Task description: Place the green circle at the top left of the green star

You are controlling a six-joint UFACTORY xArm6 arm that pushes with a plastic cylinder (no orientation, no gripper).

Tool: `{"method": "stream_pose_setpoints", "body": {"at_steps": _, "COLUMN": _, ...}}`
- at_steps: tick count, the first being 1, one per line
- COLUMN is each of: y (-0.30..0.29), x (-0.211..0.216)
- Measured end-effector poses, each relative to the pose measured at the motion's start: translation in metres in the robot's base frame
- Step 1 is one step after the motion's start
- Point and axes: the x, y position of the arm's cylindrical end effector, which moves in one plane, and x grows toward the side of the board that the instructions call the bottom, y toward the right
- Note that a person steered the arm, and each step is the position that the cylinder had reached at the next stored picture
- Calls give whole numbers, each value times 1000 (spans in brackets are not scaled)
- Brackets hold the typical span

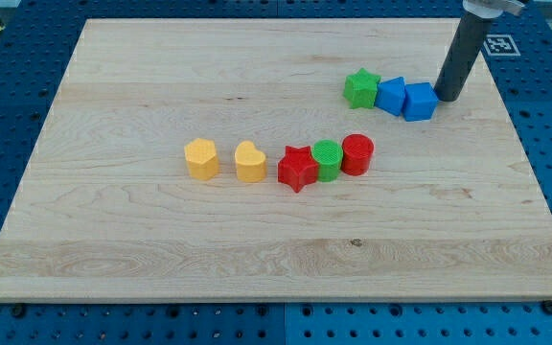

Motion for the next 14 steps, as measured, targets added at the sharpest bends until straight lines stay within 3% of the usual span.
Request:
{"method": "stream_pose_setpoints", "body": {"at_steps": 2, "y": 27, "x": 117}}
{"method": "stream_pose_setpoints", "body": {"at_steps": 3, "y": -8, "x": 141}}
{"method": "stream_pose_setpoints", "body": {"at_steps": 4, "y": -87, "x": 137}}
{"method": "stream_pose_setpoints", "body": {"at_steps": 5, "y": -125, "x": 134}}
{"method": "stream_pose_setpoints", "body": {"at_steps": 9, "y": -159, "x": 139}}
{"method": "stream_pose_setpoints", "body": {"at_steps": 14, "y": -181, "x": 84}}
